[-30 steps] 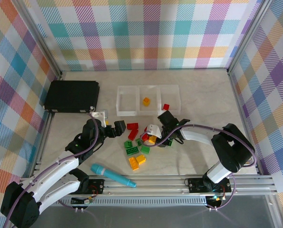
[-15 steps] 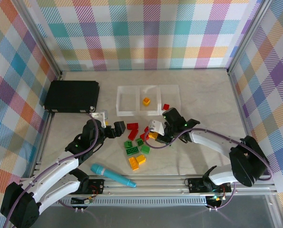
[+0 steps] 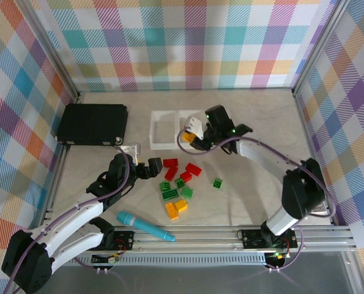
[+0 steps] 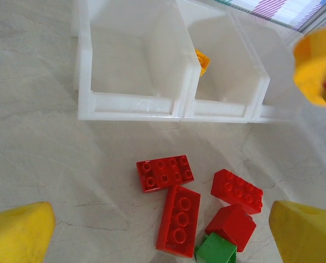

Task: Sort the legos into containers by color
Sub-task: Place the lego in the container.

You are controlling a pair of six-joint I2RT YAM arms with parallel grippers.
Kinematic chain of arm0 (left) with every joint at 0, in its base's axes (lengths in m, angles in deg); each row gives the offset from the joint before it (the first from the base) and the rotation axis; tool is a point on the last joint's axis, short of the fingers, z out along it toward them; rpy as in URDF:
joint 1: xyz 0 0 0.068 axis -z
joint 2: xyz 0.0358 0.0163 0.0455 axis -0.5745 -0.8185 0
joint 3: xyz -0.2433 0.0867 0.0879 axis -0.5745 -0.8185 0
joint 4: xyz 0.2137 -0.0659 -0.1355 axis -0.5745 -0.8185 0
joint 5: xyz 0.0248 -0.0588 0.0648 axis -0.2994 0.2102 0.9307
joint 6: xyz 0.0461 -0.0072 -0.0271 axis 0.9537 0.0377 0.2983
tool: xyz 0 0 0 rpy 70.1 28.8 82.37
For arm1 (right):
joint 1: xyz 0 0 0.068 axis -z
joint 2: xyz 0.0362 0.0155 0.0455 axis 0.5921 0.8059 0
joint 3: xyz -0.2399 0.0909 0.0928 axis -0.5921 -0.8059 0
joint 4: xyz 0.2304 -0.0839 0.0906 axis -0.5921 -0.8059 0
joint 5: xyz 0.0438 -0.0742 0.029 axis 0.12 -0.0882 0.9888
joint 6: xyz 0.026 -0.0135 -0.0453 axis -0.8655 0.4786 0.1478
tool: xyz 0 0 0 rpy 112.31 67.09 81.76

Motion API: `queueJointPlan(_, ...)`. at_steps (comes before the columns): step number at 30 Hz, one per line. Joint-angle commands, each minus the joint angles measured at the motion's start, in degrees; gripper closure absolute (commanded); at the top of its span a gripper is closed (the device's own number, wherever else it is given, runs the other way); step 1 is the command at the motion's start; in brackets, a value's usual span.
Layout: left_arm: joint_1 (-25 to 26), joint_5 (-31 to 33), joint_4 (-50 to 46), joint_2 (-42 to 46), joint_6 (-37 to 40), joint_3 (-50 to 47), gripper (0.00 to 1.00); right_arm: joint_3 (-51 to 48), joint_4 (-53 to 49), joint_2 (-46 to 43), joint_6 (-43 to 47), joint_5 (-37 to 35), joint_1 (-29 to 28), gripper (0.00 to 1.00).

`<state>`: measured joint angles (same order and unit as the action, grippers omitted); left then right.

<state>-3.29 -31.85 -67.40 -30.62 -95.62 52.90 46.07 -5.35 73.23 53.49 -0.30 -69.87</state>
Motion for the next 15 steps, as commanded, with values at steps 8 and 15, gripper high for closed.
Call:
queueJointPlan(8,0.4,0.6,-1.2,3.8,1.1,0.3,0.01,20.3,-5.1,17.6,1.0,-5.1,1.6,0.84)
queueJointPlan(15,0.4,0.6,-1.7,4.2,1.1,0.3,0.01,30.0,-6.2,27.4,2.7,-11.5,1.7,0.84)
